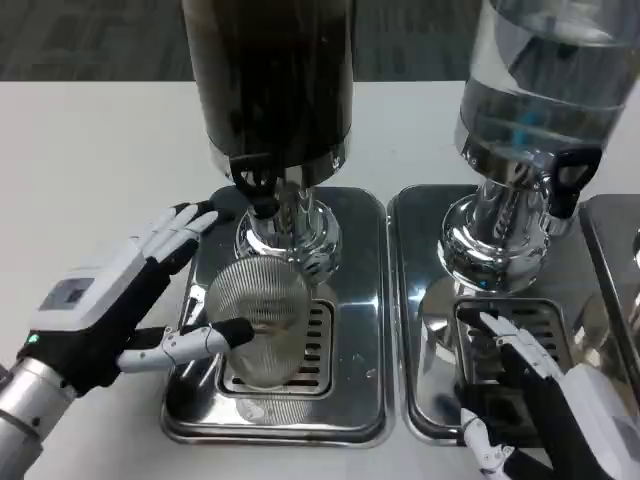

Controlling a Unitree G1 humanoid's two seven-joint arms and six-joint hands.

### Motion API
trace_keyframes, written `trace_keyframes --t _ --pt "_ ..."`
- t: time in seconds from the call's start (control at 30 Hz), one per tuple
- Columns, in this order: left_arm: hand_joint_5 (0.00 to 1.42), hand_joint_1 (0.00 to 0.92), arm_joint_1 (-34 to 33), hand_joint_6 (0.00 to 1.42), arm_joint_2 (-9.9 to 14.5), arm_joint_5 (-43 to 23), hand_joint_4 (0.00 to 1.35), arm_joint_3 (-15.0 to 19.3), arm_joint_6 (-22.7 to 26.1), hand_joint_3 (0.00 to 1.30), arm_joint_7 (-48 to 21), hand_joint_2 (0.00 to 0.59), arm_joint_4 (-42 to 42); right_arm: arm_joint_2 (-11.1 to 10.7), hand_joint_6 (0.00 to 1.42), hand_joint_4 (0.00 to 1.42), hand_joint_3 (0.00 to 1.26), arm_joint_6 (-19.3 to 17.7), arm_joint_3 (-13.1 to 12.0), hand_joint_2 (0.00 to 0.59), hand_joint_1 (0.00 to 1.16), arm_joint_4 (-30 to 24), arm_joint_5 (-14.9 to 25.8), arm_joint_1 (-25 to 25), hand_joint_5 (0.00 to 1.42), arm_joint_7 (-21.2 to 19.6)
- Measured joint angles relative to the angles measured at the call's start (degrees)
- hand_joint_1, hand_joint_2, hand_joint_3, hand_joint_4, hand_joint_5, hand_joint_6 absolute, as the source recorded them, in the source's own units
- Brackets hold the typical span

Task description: Grasp the cup under the faucet to collect the drink, then remove the cup.

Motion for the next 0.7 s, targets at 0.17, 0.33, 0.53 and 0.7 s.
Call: trace_keyframes --t 0.17,0.33,0.53,0.7 --pt "0.08 0.0 4.3 0.1 0.0 -4.7 0.03 3.6 -3.1 0.14 0.4 0.1 -3.9 -0.1 0.29 0.09 0.15 0.0 -0.3 0.562 0.66 -1.1 0.1 0.2 0.07 0.3" --pt "0.17 0.0 6.7 0.16 0.7 -16.2 0.13 7.5 -9.0 0.22 -3.7 0.09 -6.8 -0.1 0.29 0.1 0.16 0.0 -0.3 0.565 0.65 -1.2 0.1 0.2 0.07 0.5" --pt "0.33 0.0 8.4 0.29 1.0 -31.2 0.3 12.0 -11.0 0.31 -12.5 0.068 -9.7 0.0 0.29 0.1 0.16 0.0 0.0 0.571 0.61 -1.1 0.1 -0.2 0.07 0.6" --pt "0.37 0.0 8.9 0.3 1.1 -50.4 0.35 14.2 -7.2 0.36 -26.7 0.065 -14.4 0.0 0.29 0.1 0.16 0.0 0.0 0.562 0.58 0.1 0.2 -1.7 0.08 0.6"
